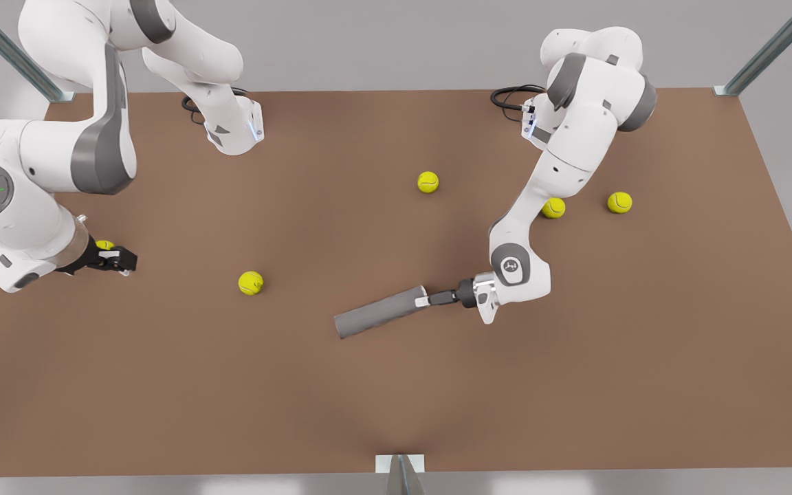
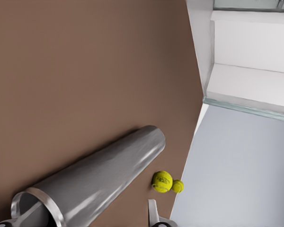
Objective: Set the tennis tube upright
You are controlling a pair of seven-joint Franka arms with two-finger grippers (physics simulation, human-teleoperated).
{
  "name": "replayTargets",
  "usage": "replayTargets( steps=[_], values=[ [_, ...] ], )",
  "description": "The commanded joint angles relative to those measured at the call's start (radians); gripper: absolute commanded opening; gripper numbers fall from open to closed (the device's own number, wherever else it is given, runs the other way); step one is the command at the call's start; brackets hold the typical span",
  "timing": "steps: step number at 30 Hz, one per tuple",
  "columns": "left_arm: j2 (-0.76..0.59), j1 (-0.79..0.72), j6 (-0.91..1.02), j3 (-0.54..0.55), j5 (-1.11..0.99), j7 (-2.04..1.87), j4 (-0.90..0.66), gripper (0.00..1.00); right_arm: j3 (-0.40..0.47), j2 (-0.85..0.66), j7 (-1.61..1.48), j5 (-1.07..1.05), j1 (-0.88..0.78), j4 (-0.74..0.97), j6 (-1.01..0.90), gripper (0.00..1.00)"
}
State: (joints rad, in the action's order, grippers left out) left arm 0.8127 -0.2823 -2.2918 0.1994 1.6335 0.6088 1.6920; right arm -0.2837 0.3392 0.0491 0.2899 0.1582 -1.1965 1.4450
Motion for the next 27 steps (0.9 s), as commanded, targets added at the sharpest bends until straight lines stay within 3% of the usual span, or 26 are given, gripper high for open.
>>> replayTargets(
  steps=[1,7,9,20,25,27],
  values=[
    [0.0,0.0,0.0,0.0,0.029,0.005,0.0,0.99,0.0,0.0,0.0,0.0,-0.002,0.0,0.0,1.0],
    [0.013,-0.014,0.0,0.0,0.066,0.035,0.0,0.99,0.001,0.0,0.0,-0.015,-0.009,0.002,0.0,1.0],
    [0.013,-0.015,-0.002,0.002,0.101,0.037,0.0,0.99,0.001,0.0,0.055,-0.138,-0.009,0.003,0.009,1.0],
    [0.031,-0.048,-0.014,0.005,0.169,0.055,-0.015,0.97,0.003,0.0,0.066,-0.133,-0.002,0.005,0.011,1.0],
    [0.031,-0.049,-0.014,0.005,0.167,0.062,-0.015,0.71,0.001,0.001,0.066,-0.133,-0.014,0.005,0.011,1.0],
    [0.031,-0.049,-0.014,0.003,0.167,0.062,-0.015,0.66,0.001,0.001,0.066,-0.135,-0.012,0.005,0.011,1.0]
  ],
)
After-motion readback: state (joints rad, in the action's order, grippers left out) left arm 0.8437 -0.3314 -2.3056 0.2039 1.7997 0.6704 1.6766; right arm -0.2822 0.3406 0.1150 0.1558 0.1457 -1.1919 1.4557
